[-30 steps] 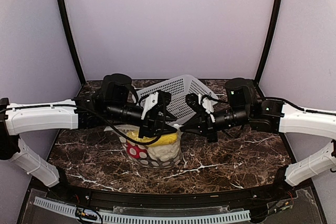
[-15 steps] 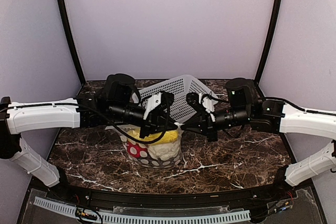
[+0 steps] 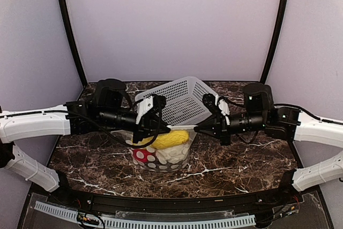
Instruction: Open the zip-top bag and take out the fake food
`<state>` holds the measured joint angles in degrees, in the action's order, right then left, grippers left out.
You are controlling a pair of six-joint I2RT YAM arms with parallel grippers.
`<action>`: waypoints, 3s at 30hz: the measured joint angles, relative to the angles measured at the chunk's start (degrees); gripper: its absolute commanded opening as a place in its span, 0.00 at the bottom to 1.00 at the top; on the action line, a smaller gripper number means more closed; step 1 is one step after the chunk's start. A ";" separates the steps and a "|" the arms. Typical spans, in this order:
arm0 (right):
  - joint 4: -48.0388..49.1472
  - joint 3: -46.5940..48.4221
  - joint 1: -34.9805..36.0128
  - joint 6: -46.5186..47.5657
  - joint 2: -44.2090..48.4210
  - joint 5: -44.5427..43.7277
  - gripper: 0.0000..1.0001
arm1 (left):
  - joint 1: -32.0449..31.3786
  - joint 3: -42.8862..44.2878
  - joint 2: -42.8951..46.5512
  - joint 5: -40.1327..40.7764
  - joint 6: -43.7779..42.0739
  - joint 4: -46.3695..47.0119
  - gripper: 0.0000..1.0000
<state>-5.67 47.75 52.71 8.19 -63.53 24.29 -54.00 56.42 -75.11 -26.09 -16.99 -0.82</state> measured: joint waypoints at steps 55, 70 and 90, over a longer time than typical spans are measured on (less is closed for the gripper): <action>-9.92 -0.20 -5.90 -1.33 7.93 2.47 0.00 | 6.78 3.23 6.84 3.96 -2.21 -12.61 0.53; -12.28 0.35 -4.81 -1.20 8.90 2.93 0.00 | 4.52 6.47 -1.68 4.28 -3.65 -12.61 0.44; -13.20 0.35 -3.93 -0.74 9.42 2.82 0.00 | 4.22 13.53 -6.40 3.26 -5.16 -13.75 0.46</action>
<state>-18.87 48.10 48.77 7.44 -54.11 27.11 -49.78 69.95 -81.52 -22.83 -22.15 -14.57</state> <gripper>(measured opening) 0.006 0.461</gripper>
